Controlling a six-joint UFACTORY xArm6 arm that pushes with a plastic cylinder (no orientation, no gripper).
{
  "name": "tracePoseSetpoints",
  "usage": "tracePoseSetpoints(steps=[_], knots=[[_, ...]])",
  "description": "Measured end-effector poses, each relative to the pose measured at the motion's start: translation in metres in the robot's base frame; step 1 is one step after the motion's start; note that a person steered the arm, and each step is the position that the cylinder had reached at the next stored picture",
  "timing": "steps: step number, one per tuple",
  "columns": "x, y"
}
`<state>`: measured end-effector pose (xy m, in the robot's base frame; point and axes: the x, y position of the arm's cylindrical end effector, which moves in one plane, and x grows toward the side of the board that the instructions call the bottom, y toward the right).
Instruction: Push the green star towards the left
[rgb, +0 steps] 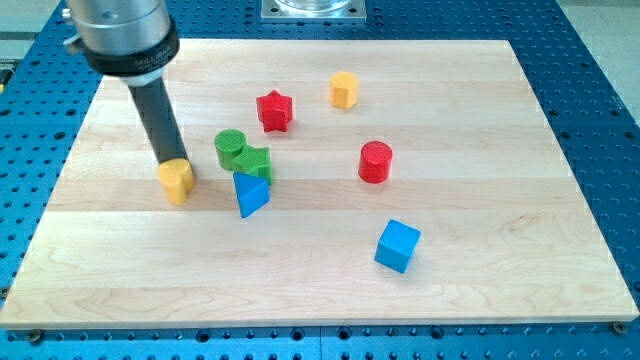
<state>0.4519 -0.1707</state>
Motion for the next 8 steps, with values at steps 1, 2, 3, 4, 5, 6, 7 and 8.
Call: tracePoseSetpoints(steps=[1,2,3,4,5,6,7,8], knots=[[0.036,-0.022],[0.113,-0.023],[0.155,0.032],[0.124,0.128],[0.048,0.153],[-0.014,0.147],[-0.024,0.144],[-0.009,0.110]])
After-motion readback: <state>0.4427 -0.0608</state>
